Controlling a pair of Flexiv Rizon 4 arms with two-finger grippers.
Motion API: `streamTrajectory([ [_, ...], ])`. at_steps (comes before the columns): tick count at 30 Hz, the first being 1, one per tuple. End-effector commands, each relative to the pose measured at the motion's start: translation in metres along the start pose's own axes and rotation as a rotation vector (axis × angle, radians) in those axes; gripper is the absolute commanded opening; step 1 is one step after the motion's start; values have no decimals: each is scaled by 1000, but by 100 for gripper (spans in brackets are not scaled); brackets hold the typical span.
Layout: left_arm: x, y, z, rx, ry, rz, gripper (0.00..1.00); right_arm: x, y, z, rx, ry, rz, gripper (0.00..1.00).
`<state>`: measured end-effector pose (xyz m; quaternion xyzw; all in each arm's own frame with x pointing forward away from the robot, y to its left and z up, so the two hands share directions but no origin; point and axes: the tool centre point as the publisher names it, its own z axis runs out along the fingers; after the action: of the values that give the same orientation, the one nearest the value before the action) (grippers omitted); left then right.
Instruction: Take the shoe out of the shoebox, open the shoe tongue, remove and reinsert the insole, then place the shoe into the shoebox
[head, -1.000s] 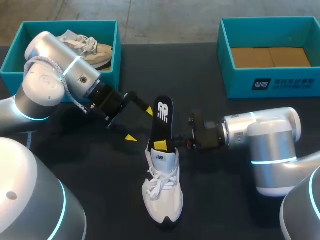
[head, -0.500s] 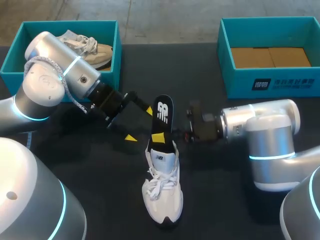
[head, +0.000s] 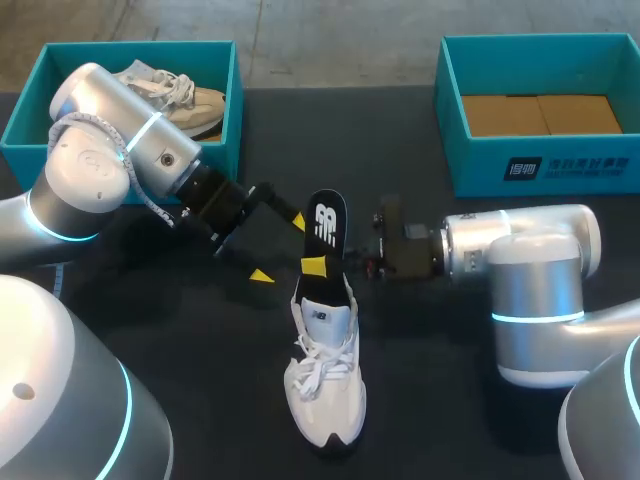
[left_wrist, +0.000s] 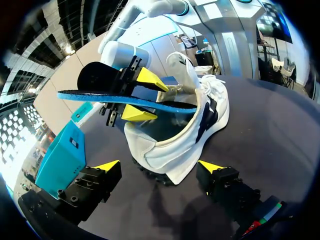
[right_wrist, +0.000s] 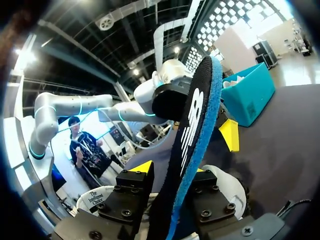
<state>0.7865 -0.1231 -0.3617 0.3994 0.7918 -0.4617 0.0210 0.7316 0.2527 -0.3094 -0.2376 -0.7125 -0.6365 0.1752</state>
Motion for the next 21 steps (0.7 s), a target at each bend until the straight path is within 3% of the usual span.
streamTrajectory([
  [1, 0, 1, 1, 0, 0, 1, 100, 3, 1, 0, -10, -14, 2, 30],
  [12, 0, 1, 1, 0, 0, 1, 100, -1, 11, -1, -9, -20, 2, 23],
  [18, 0, 1, 1, 0, 0, 1, 100, -6, 12, 0, -5, -20, 22, 0],
  [21, 0, 1, 1, 0, 0, 1, 100, -8, 11, 2, 3, -15, 35, 0],
])
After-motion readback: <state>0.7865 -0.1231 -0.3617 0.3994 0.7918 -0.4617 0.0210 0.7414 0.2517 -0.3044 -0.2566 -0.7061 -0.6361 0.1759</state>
